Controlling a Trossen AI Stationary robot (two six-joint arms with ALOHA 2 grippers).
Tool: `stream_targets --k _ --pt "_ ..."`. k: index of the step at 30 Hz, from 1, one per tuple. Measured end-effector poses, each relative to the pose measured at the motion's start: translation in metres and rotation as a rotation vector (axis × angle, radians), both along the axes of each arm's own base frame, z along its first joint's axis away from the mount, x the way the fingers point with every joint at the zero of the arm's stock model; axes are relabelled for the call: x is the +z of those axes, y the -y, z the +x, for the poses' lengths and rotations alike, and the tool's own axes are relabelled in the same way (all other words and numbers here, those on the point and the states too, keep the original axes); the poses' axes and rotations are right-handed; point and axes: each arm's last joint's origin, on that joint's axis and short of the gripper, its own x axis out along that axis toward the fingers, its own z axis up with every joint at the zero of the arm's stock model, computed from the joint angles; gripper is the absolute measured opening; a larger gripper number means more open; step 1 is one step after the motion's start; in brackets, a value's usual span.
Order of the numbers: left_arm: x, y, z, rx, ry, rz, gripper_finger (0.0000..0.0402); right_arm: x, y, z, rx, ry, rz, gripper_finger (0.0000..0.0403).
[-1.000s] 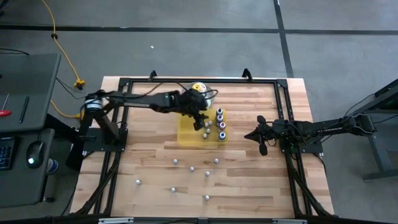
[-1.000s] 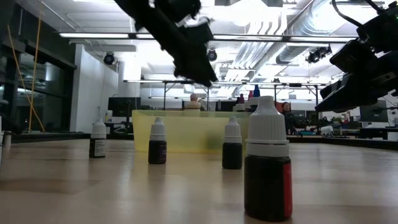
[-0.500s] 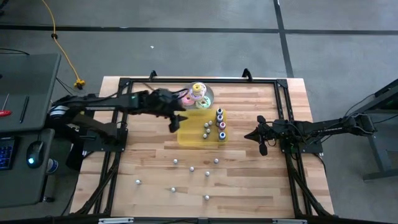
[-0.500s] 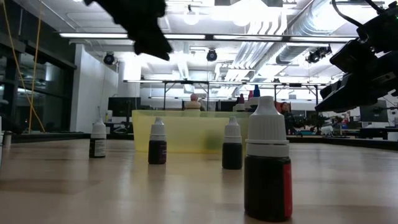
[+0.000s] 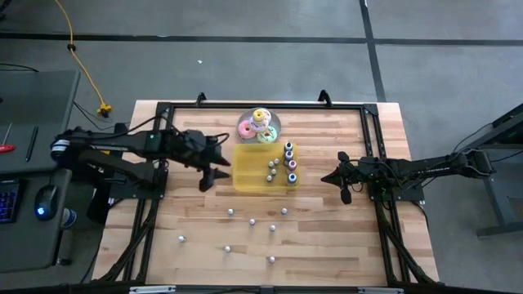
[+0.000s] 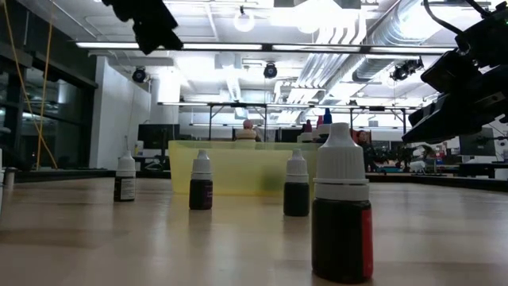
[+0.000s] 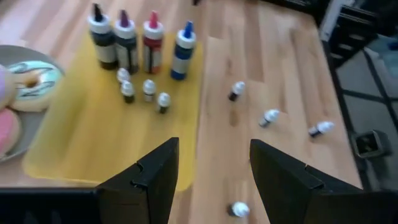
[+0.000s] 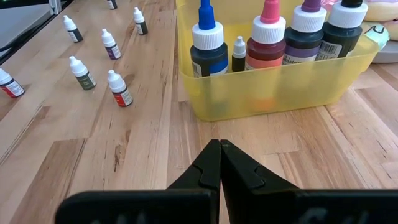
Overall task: Pick & Place food coloring
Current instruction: Put the top small red food coloring bottle into the yellow container
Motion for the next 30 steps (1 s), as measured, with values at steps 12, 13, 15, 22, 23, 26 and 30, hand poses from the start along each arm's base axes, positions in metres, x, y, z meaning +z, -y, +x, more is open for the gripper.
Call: stream_targets --k 12,13,15,22,23,26,30 --pt "0.011 0.043 0.043 -0.377 0.010 0.127 0.0193 0.000 0.000 0.000 0.000 -0.001 0.000 0.0000" --pt "0.011 0.046 0.048 -0.419 0.006 0.152 0.0193 0.000 0.000 0.000 0.000 -0.001 0.000 0.0000" --pt "0.011 0.052 0.063 -0.481 -0.001 0.205 0.0193 0.000 0.000 0.000 0.000 0.000 0.000 0.0000" --pt "0.013 0.066 0.126 -0.572 -0.119 0.338 0.0193 0.000 0.000 0.000 0.000 -0.001 0.000 0.0000" --pt "0.013 0.071 0.136 -0.581 -0.138 0.339 0.0193 0.000 0.000 0.000 0.000 0.000 0.000 0.0000" --pt "0.011 0.078 0.164 -0.585 -0.208 0.349 0.0193 0.000 0.000 0.000 0.000 0.000 0.000 0.0000" --pt "0.009 0.084 0.193 -0.521 -0.291 0.314 0.0193 0.000 0.000 0.000 0.000 -0.001 0.000 0.0000"
